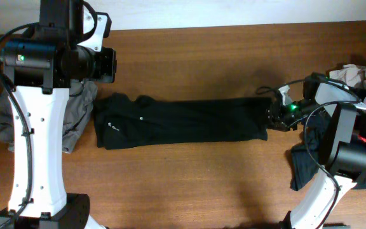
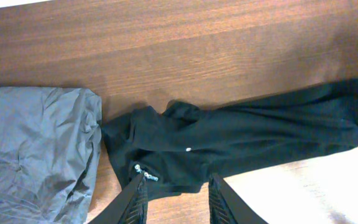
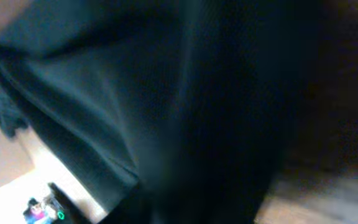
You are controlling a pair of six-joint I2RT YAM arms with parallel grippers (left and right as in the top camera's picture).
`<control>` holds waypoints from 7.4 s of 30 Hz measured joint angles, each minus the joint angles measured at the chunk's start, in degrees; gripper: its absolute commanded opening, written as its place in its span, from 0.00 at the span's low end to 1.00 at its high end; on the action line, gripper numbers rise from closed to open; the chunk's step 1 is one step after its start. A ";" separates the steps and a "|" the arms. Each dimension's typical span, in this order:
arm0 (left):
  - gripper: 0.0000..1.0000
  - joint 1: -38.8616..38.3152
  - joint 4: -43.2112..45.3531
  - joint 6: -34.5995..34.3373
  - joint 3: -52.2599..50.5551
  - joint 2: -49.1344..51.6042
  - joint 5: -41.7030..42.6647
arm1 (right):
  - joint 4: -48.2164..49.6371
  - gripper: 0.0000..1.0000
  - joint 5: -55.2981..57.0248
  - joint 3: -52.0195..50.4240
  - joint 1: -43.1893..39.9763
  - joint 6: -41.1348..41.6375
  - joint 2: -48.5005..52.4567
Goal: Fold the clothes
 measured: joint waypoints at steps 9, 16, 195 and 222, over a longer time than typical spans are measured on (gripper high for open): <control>0.32 0.00 0.00 0.00 0.00 0.00 0.00 | -3.98 0.04 -0.20 0.98 -0.72 0.61 -0.09; 0.32 0.00 0.00 0.00 0.00 0.00 0.02 | -10.78 0.04 2.12 8.15 -2.49 2.34 -5.86; 0.06 -6.05 48.70 -0.90 -61.16 6.36 -1.44 | 7.45 0.85 10.49 6.84 31.34 22.67 -0.46; 0.15 -6.05 48.96 -0.76 -61.16 6.45 -1.31 | 17.68 0.04 -4.72 -1.55 32.33 20.00 -1.55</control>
